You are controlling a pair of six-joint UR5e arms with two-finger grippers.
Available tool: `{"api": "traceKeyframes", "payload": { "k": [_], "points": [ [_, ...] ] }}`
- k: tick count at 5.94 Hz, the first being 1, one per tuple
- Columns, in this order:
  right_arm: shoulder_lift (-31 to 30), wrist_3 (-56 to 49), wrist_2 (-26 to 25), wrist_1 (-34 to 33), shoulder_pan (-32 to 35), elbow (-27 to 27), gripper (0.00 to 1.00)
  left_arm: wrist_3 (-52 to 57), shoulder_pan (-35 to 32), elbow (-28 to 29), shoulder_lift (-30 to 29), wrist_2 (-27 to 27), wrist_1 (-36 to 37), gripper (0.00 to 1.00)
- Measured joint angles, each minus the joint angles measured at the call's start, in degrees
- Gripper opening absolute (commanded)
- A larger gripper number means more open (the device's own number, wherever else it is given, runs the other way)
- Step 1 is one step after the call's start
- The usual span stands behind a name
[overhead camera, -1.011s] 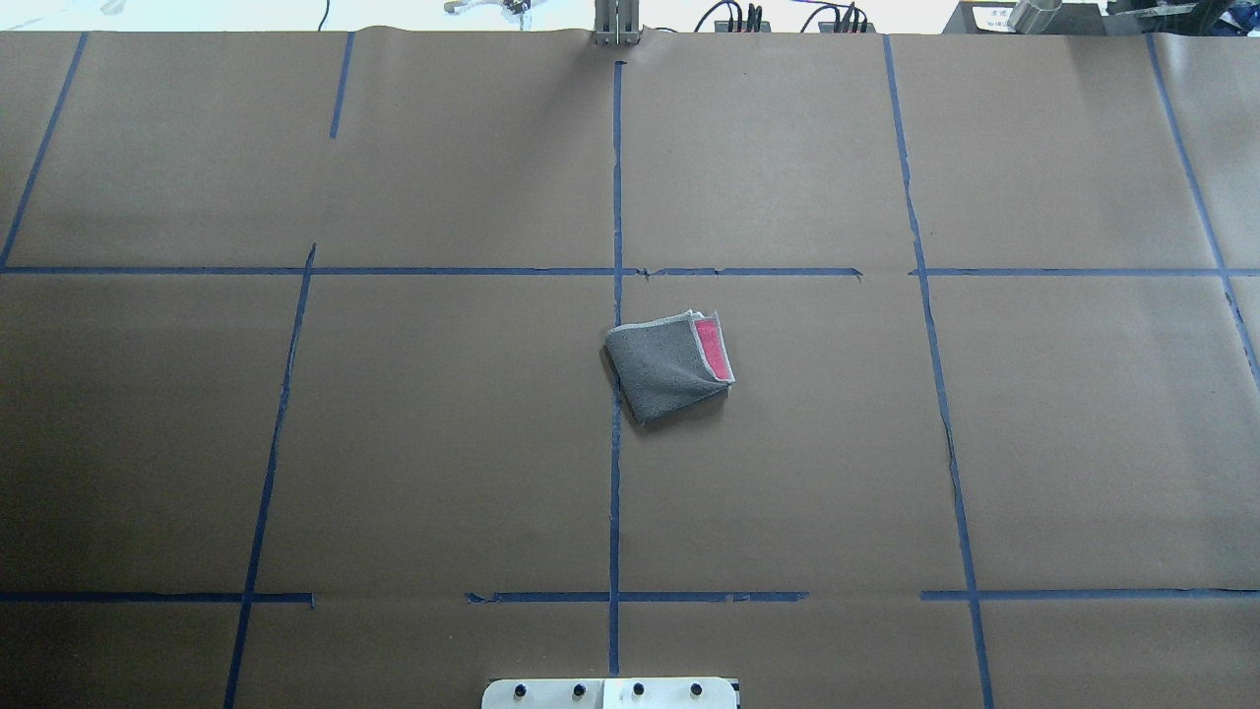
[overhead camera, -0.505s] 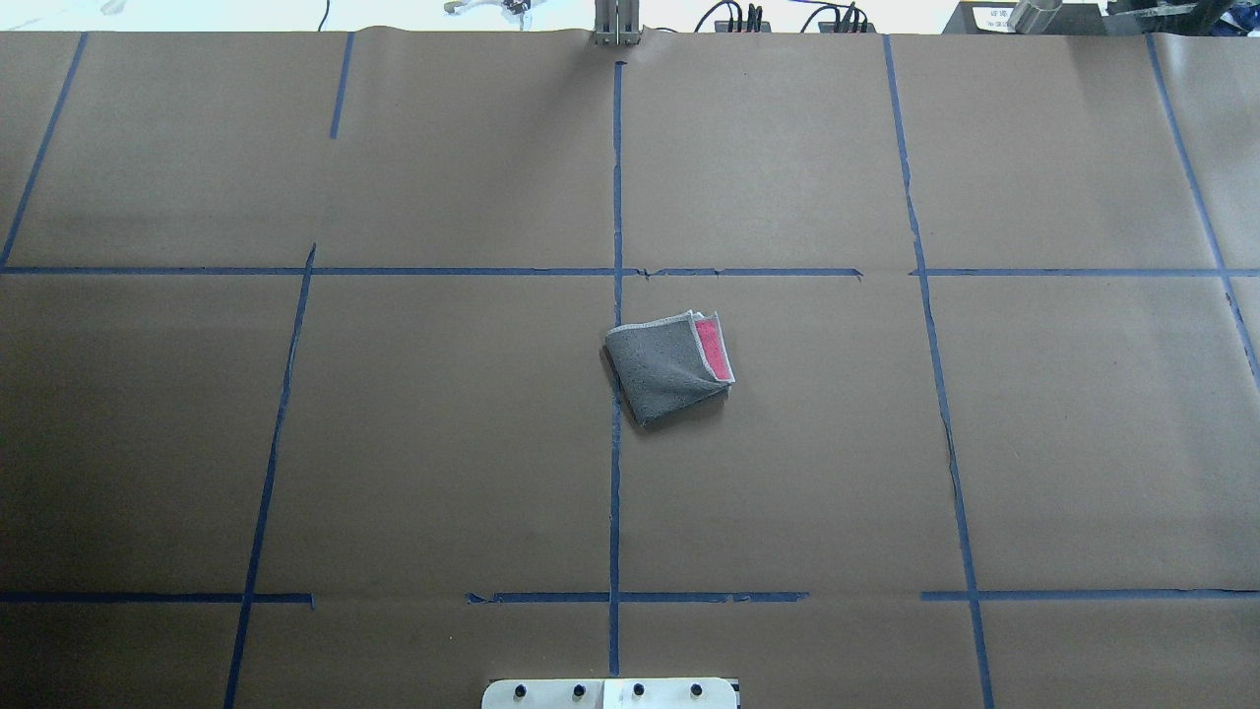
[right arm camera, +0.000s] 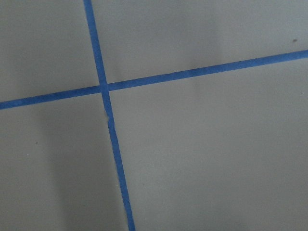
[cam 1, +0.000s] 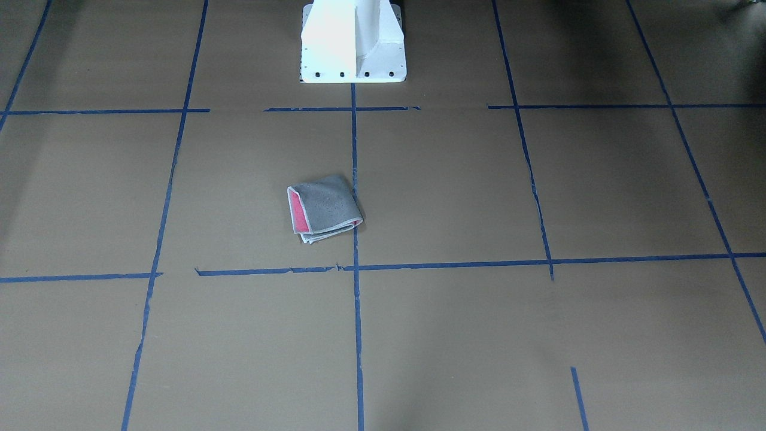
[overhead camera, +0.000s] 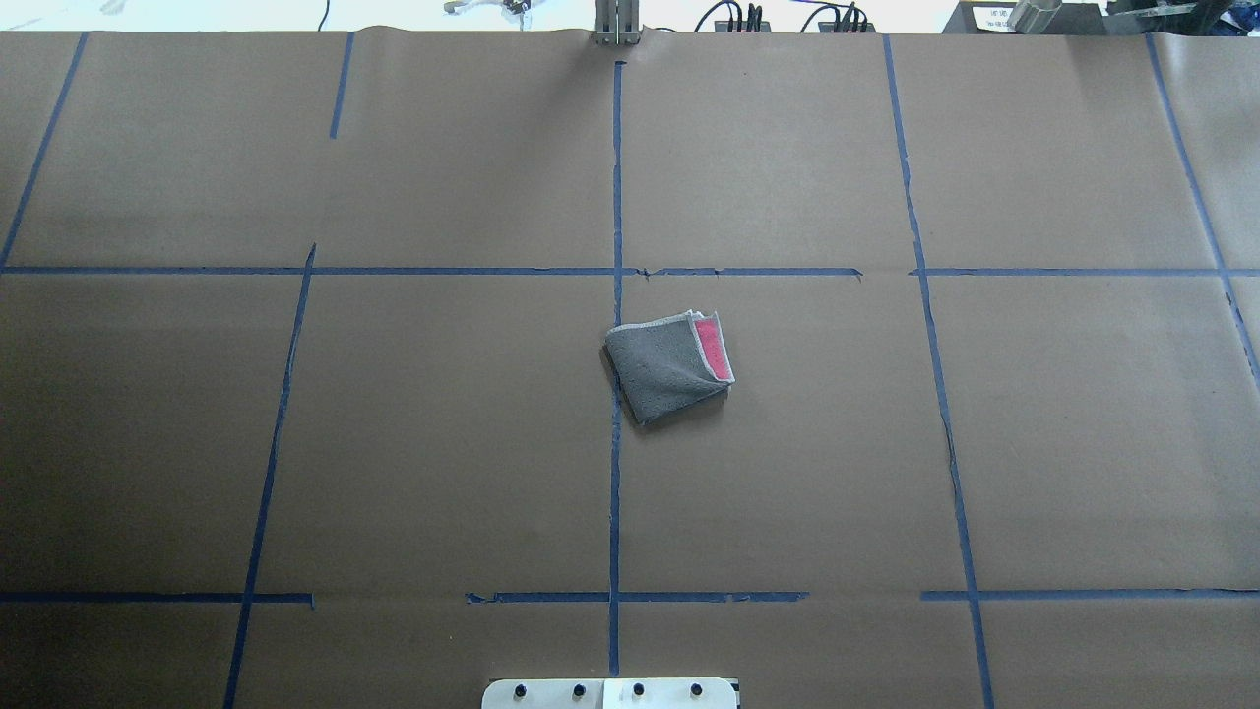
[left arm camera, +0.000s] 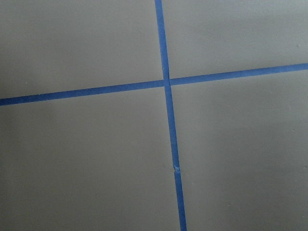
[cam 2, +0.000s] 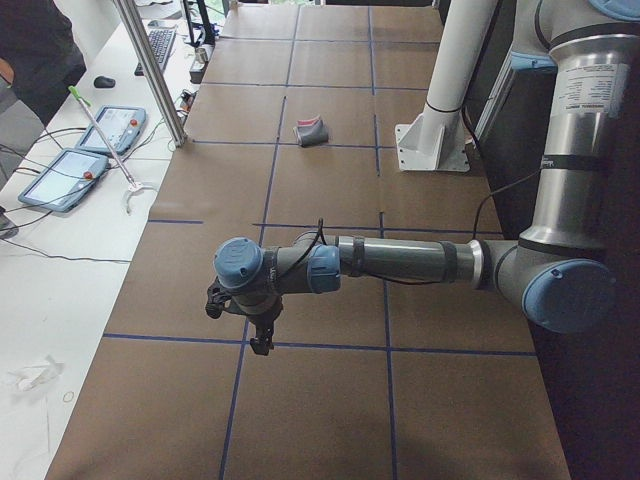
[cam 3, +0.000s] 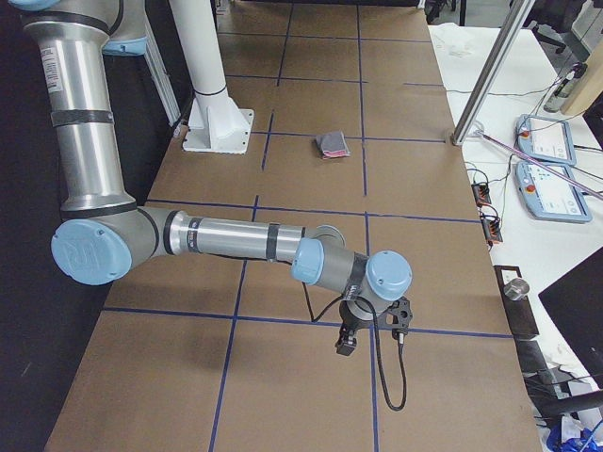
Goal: Fold towel twice with both arms
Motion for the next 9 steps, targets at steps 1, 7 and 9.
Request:
{"api": "traceKeyframes", "payload": {
  "k": [1,7,9],
  "points": [
    [-1.4,0.13,-1.17,5.98,-0.32,-0.03,1.0,0.07,0.0,0.0,0.03,0.13,0.08,1.0],
    [-0.03,3.05,-0.66,7.59,-4.14,3.92,1.0,-0.63,0.27,1.31,-0.17,0.29,0.2,1.0],
    [0.44,3.21,-0.49,3.41,-4.31,6.57,1.0,-0.62,0.4,4.16,-0.53,0.27,-0.52,1.0]
  ]
}}
